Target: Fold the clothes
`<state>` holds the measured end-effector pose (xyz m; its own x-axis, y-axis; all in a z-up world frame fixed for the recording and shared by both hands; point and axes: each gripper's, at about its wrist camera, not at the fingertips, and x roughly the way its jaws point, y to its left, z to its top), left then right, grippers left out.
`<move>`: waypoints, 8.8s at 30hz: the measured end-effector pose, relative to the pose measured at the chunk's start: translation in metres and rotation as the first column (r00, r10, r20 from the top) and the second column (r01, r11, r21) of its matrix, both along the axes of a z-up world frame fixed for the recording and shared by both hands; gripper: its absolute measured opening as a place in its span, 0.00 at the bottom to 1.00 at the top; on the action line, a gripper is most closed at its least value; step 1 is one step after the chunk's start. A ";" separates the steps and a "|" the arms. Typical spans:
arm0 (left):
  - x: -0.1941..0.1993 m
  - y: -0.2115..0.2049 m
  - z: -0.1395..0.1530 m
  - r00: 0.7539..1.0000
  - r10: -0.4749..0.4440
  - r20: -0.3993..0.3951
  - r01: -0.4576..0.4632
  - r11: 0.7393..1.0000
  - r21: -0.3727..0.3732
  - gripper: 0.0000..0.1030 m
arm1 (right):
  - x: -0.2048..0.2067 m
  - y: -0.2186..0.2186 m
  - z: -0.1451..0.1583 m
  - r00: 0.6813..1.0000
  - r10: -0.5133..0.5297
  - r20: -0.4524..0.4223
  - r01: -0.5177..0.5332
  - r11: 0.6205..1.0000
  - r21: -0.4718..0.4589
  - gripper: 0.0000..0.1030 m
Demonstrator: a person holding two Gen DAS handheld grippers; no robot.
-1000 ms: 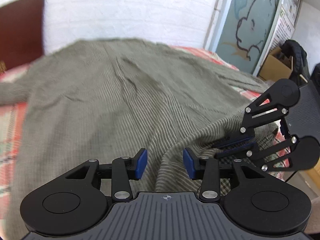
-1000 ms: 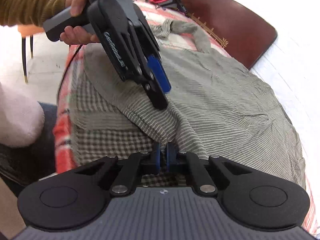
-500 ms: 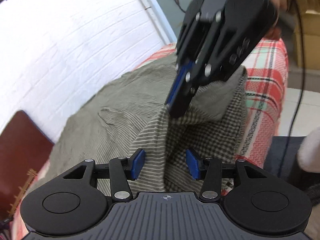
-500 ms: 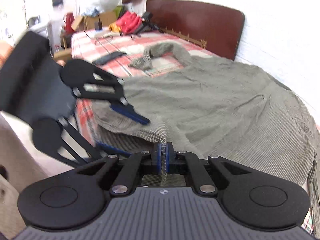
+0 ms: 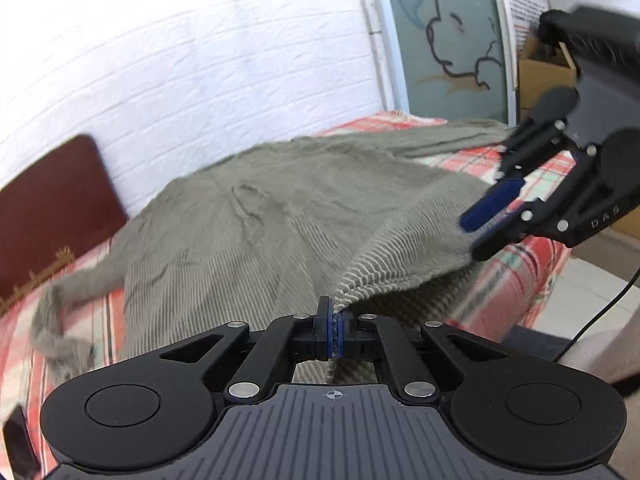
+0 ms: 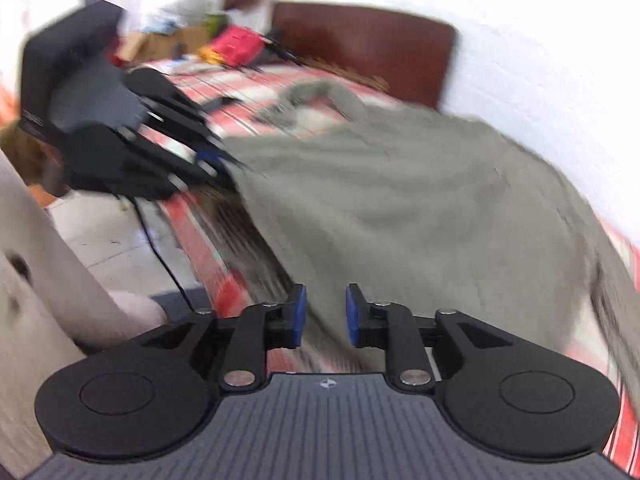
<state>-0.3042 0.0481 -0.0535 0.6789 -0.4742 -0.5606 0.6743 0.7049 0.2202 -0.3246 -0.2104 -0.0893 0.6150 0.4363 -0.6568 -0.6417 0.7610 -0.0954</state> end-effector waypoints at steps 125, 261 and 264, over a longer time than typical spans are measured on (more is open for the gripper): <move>0.392 0.117 -0.058 0.559 0.588 -0.584 -0.824 0.473 -0.313 0.69 | 0.305 -0.222 -0.088 0.559 -0.295 -0.775 0.816 0.028 0.578 0.65; 0.202 0.286 0.015 0.488 0.869 -0.084 -0.870 0.478 -0.117 0.04 | 0.229 0.100 0.042 0.901 0.018 -0.433 0.224 0.835 0.502 0.76; 0.213 0.309 0.019 0.427 0.903 -0.058 -0.903 0.422 -0.077 0.04 | 0.226 0.101 0.036 0.898 0.006 -0.439 0.229 0.847 0.479 0.76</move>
<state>-0.0913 0.3570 -0.0346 0.7433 0.3647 -0.5608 -0.3590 0.9249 0.1256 -0.0986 -0.1093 -0.0535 0.4062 0.7219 -0.5602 -0.4379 0.6919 0.5741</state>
